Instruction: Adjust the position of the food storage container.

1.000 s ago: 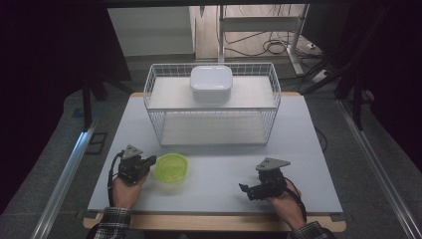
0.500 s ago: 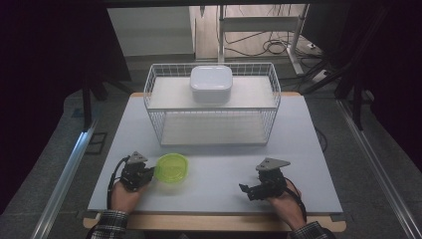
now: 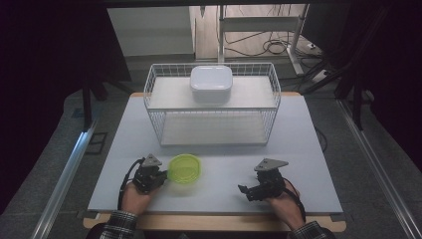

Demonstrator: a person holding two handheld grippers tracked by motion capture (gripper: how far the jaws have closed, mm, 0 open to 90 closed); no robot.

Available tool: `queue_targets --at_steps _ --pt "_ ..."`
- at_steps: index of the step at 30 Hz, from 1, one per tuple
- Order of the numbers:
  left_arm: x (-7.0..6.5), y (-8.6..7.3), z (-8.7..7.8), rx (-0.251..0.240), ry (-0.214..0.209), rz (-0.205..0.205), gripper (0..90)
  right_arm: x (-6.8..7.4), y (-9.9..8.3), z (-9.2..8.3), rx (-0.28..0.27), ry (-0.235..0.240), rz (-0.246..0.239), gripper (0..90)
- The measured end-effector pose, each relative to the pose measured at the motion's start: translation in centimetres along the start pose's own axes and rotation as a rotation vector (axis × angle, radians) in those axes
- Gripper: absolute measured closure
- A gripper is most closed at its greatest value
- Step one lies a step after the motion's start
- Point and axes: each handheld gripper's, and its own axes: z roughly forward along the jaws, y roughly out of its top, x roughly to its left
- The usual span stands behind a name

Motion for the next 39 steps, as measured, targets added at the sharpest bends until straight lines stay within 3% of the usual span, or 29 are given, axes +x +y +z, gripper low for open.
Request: queue_targets --at_steps 11,25,30,34,35,36,39 --pt "-2.5 0.9 1.4 0.001 -0.042 0.057 89.7 0.1 0.0 0.2 0.007 0.006 -0.006 6.0" --pt "-5.6 1.4 2.7 0.001 -0.116 0.092 88.6 0.2 0.0 0.4 0.014 0.014 -0.012 6.0" --pt "-6.0 1.5 2.8 0.003 -0.11 0.112 87.3 0.2 0.0 0.4 0.018 0.016 -0.013 6.0" --pt "-5.7 1.5 2.1 -0.018 -0.096 0.1 78.2 0.2 0.0 0.4 0.018 0.017 -0.013 6.0" --pt "-5.6 1.5 2.0 -0.02 -0.091 0.099 68.8 0.2 0.0 0.3 0.017 0.018 -0.013 6.0" --pt "-5.6 1.5 1.8 -0.024 -0.085 0.097 68.8 0.2 0.0 0.3 0.017 0.018 -0.013 6.0" --pt "-5.4 1.3 1.3 -0.037 -0.071 0.105 54.1 0.2 0.0 0.3 0.016 0.021 -0.011 6.0"
